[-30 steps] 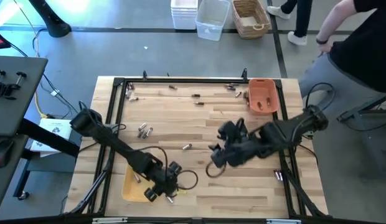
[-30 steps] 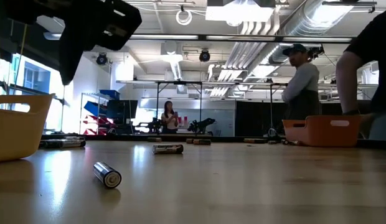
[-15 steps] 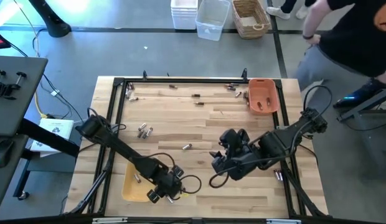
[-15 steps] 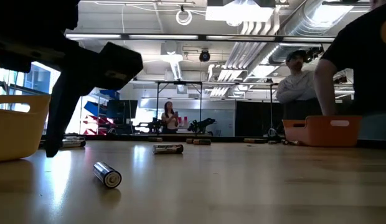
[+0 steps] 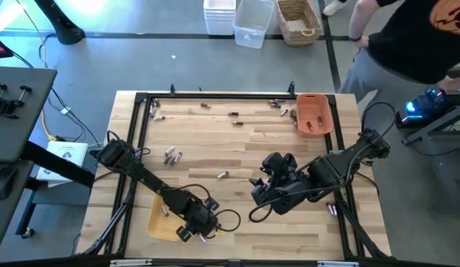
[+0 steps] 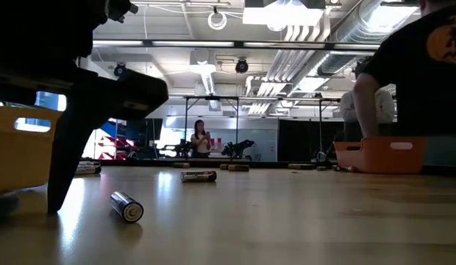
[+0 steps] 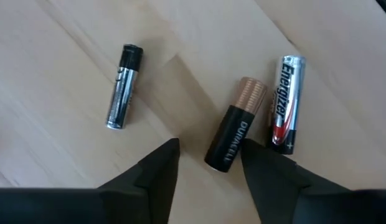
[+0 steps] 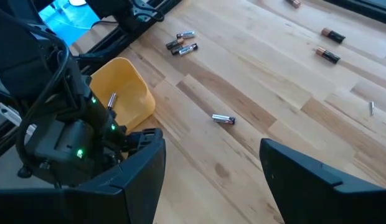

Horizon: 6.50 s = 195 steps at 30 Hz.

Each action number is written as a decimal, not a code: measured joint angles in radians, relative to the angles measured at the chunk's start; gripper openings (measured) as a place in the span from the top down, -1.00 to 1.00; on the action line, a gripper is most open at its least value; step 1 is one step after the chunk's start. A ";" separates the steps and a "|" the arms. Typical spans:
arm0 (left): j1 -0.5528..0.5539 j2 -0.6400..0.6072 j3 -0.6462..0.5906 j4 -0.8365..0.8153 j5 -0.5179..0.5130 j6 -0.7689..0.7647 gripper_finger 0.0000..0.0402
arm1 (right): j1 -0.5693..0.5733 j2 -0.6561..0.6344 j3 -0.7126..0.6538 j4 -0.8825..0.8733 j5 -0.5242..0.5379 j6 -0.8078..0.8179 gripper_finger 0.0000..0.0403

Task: Sort batteries
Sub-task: Put the black battery into the orange bin

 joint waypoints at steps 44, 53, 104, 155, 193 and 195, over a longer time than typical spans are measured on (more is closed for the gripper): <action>0.130 -0.226 -0.013 -0.195 -0.069 -0.101 0.99 | -0.014 0.047 0.000 -0.043 -0.019 0.005 -0.24; -0.046 -0.323 -0.037 -0.100 -0.034 -0.264 0.99 | 0.042 0.211 -0.002 0.097 -0.207 -0.070 -0.05; -0.095 0.263 0.335 0.296 0.080 0.000 1.00 | 0.166 0.200 0.072 0.188 -0.212 0.008 1.00; -0.119 0.029 0.193 -0.048 -0.086 -0.827 -0.09 | 0.130 0.201 0.071 0.108 -0.217 -0.145 1.00; -0.108 0.213 0.253 -0.168 -0.184 -1.024 0.85 | 0.137 0.201 0.071 0.017 -0.095 -0.184 1.00; -0.099 0.206 0.251 -0.168 -0.183 -1.016 0.85 | 0.137 0.201 0.071 0.016 -0.089 -0.178 1.00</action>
